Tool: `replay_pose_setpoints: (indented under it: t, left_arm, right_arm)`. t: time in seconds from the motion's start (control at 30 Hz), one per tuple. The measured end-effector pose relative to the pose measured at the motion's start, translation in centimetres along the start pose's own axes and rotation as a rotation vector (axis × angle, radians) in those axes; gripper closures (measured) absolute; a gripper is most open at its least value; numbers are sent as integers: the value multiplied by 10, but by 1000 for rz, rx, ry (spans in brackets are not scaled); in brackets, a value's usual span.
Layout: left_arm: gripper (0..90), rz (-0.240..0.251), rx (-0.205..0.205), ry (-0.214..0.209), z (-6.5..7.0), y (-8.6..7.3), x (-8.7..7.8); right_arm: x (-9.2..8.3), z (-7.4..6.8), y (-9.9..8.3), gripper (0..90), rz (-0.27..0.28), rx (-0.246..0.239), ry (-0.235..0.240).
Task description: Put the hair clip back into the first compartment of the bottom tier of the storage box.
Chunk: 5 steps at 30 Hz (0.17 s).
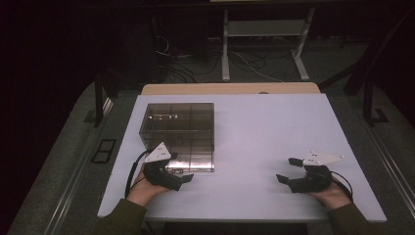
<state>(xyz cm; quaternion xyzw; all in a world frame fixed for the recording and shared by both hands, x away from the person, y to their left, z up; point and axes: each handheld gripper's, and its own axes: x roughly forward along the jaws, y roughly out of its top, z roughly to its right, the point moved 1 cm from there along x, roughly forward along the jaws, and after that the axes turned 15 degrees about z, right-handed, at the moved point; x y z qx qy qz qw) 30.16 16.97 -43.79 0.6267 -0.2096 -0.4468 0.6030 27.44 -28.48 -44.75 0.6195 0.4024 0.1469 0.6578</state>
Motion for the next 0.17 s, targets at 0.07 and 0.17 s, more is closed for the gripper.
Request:
replay_pose_setpoints:
  t: [0.07, 0.17]
  left_arm:
    - [0, 0, 2, -1, 0, 0, 0]
    - [0, 0, 3, -4, 0, 0, 0]
  right_arm:
    - [0, 0, 0, 194, 0, -1, 0]
    - [0, 0, 0, 194, 2, -2, 0]
